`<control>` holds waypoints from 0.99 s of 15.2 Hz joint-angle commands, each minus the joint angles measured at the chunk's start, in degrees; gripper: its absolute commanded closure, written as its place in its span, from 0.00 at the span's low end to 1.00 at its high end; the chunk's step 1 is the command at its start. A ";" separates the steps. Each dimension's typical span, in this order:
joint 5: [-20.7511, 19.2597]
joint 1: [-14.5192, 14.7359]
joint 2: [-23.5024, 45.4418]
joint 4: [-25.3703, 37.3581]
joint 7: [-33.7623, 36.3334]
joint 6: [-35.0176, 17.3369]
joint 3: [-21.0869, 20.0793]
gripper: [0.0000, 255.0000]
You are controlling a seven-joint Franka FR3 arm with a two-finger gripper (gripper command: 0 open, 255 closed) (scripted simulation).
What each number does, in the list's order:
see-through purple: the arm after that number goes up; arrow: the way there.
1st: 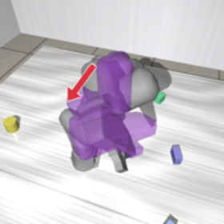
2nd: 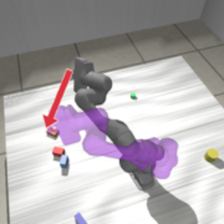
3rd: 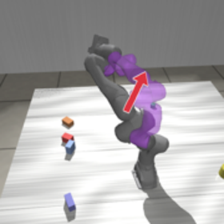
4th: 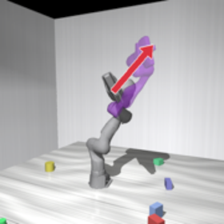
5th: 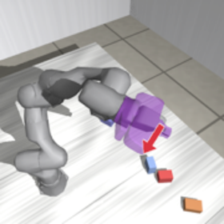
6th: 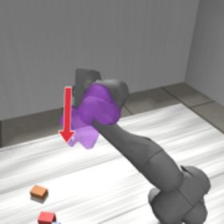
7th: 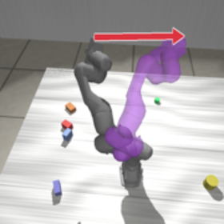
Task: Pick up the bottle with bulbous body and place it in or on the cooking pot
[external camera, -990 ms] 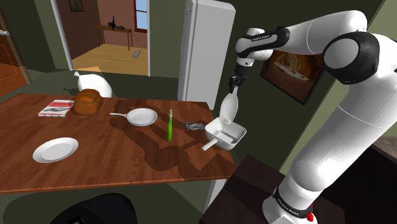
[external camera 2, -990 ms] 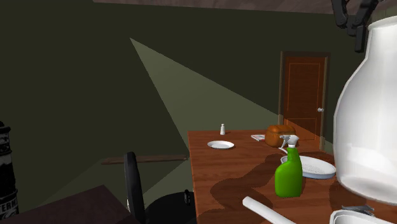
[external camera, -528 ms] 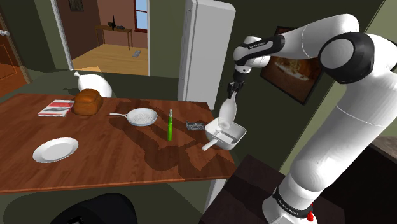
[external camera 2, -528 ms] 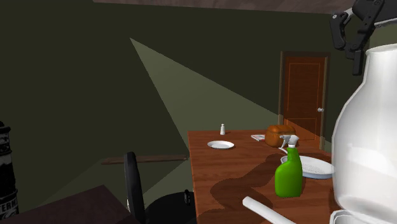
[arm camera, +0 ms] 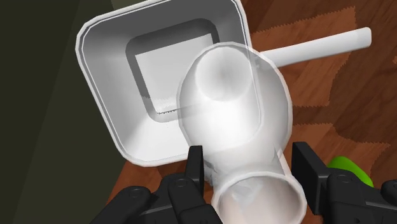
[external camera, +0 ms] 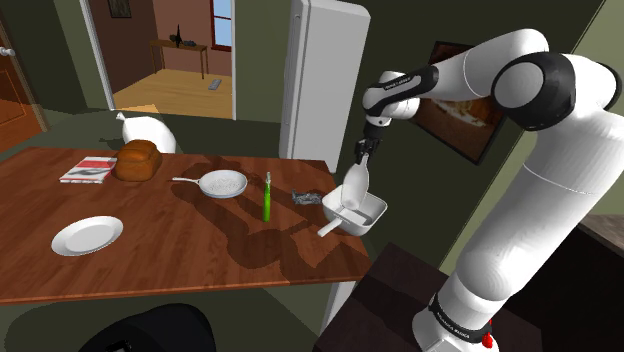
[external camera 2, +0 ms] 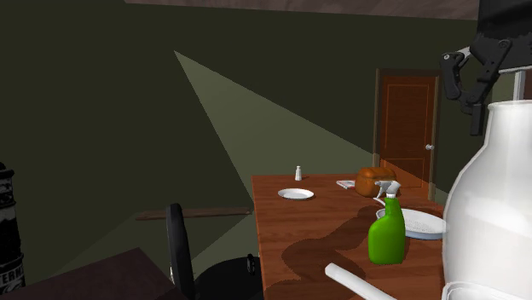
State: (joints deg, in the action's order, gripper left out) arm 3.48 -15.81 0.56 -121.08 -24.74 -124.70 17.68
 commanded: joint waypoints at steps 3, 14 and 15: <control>0.63 0.00 1.28 -1.75 -0.49 -3.01 -0.02 1.00; 0.96 -0.03 1.95 -2.42 -0.77 -4.30 -0.03 0.00; 0.96 -0.03 1.95 -2.42 -0.77 -4.30 -0.03 0.00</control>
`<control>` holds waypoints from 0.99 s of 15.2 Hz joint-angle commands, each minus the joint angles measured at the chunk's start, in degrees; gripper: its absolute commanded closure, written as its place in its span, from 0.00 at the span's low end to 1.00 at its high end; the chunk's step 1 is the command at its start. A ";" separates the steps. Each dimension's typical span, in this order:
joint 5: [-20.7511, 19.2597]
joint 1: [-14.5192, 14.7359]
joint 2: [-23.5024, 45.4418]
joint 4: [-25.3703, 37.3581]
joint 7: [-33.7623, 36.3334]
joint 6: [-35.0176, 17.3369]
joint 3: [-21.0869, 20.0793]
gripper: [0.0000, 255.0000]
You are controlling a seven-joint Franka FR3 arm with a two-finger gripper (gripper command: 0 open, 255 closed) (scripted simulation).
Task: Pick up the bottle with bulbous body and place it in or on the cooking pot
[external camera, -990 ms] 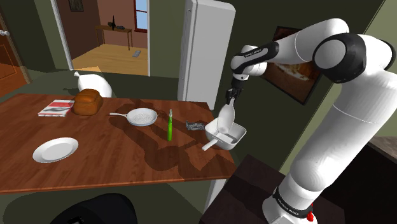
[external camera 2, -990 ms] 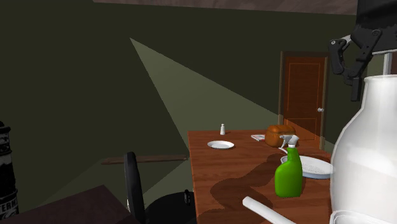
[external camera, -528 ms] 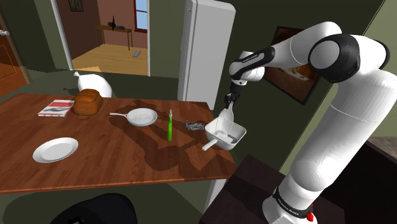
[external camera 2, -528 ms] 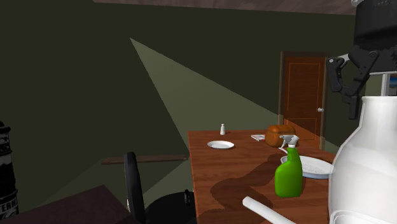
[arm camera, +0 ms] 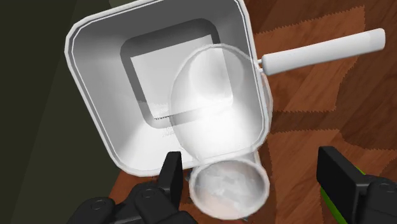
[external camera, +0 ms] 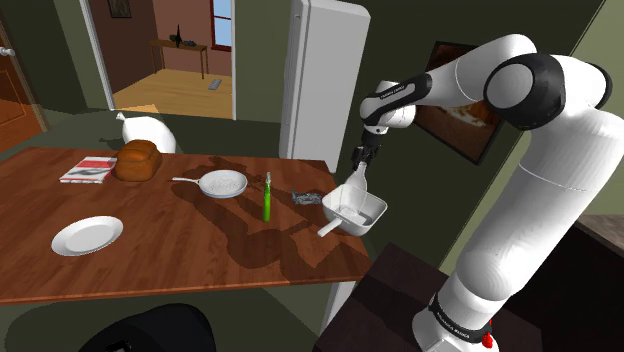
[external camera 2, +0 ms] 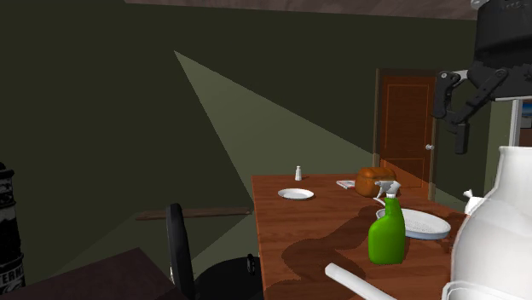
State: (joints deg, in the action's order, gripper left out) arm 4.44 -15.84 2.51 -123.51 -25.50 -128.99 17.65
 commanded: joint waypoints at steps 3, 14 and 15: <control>0.00 0.00 -0.01 0.00 0.00 0.00 0.00 0.00; -1.68 0.00 -3.68 3.43 1.17 6.89 0.08 0.00; -1.68 0.00 -3.68 3.43 1.17 6.89 0.08 0.00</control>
State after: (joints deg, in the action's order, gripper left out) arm 2.77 -15.84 -1.17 -120.08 -24.34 -122.13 17.73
